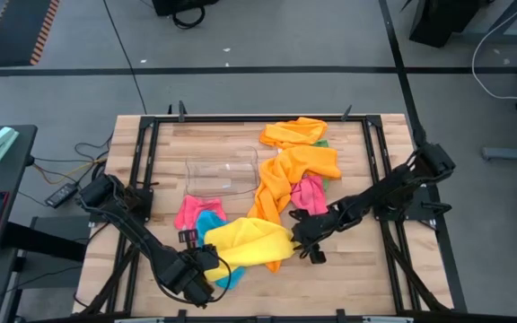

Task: Fold microfiber towels
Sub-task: Fold the yellow microfiber cloth

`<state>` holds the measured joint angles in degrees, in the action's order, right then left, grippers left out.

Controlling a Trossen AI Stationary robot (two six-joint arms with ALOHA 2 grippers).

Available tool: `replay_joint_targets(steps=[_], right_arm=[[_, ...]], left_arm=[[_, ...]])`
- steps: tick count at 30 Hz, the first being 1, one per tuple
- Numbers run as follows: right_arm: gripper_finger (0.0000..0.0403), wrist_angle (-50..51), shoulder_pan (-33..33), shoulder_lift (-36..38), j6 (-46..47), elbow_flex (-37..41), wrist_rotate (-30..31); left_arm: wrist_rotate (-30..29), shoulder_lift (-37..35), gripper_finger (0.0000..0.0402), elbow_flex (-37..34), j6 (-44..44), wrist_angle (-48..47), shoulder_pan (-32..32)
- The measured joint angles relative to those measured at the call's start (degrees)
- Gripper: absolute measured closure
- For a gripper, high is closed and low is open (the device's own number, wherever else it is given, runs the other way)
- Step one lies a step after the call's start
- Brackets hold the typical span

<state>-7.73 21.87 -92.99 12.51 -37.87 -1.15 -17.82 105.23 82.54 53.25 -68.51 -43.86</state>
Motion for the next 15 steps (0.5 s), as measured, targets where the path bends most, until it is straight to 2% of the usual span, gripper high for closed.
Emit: replay_joint_targets(steps=[7, 10, 15], right_arm=[[0.0333, -0.64, 0.02, -0.18, 1.27, -0.02, 4.24], [0.0357, -0.06, 0.02, -0.18, 1.42, -0.02, 5.96], [0.0364, 0.67, 0.04, -0.14, 0.55, -0.02, 6.33]], left_arm=[[-0.57, 0.0, 0.037, -0.02, 0.07, 0.39, -0.07], [-0.57, 0.02, 0.0376, -0.02, 0.06, 0.39, -0.07], [-0.57, 0.02, 0.0393, -0.02, 0.01, 0.4, -0.07]])
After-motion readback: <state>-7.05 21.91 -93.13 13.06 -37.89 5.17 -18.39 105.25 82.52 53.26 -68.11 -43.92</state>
